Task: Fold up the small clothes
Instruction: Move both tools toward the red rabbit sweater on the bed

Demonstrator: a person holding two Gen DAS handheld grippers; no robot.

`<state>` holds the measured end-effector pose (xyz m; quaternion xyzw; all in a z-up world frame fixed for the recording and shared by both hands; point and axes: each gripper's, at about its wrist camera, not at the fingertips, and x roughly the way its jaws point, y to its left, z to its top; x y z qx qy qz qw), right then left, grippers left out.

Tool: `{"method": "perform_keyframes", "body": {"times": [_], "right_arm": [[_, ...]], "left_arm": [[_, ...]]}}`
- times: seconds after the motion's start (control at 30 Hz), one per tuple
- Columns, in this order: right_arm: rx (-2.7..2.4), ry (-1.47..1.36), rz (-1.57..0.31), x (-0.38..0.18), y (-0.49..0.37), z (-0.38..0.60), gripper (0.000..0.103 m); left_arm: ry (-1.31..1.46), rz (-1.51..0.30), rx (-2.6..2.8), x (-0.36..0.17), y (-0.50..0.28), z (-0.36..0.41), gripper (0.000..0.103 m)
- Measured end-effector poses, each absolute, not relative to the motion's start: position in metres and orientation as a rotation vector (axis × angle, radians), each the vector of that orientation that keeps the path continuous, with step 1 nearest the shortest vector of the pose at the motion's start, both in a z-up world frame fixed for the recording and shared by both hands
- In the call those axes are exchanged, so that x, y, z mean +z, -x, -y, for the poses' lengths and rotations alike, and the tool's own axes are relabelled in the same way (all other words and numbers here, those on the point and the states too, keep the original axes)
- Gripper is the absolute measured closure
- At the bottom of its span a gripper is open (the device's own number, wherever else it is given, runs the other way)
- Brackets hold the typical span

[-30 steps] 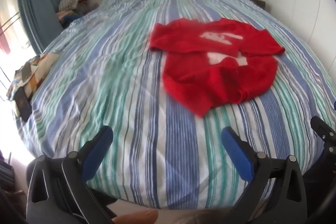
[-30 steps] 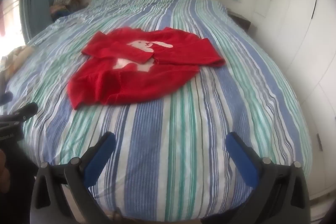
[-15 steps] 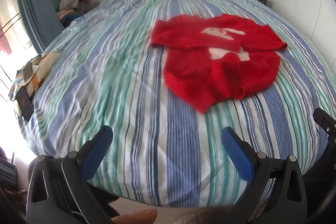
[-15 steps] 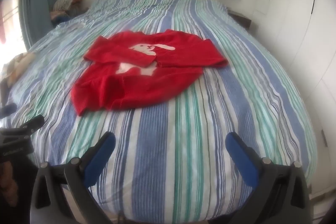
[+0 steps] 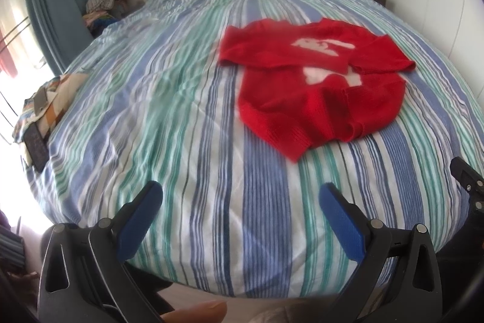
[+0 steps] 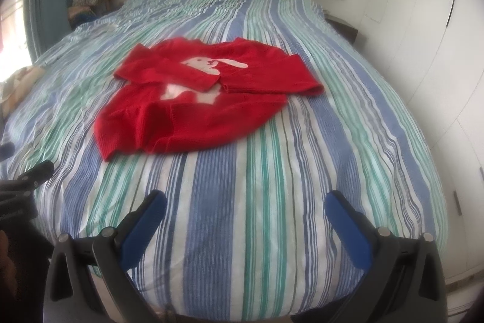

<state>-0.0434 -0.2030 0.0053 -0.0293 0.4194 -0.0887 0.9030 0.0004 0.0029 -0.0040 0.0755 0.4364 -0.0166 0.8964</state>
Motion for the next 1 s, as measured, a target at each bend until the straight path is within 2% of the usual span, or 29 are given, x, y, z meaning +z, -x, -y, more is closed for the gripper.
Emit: {"method": "perform_keyframes", "body": {"times": [0.4,1.0], "right_arm": [[-0.302,0.178,-0.845,0.008,0.045,0.203,0.000],[-0.361,0.176,-0.870,0.002,0.045,0.214,0.000]], "left_arm": [[-0.125,-0.925,-0.045,-0.019,-0.003,-0.002,0.000],[-0.156,-0.933,-0.034,-0.031,-0.004,0.000,0.000]]}}
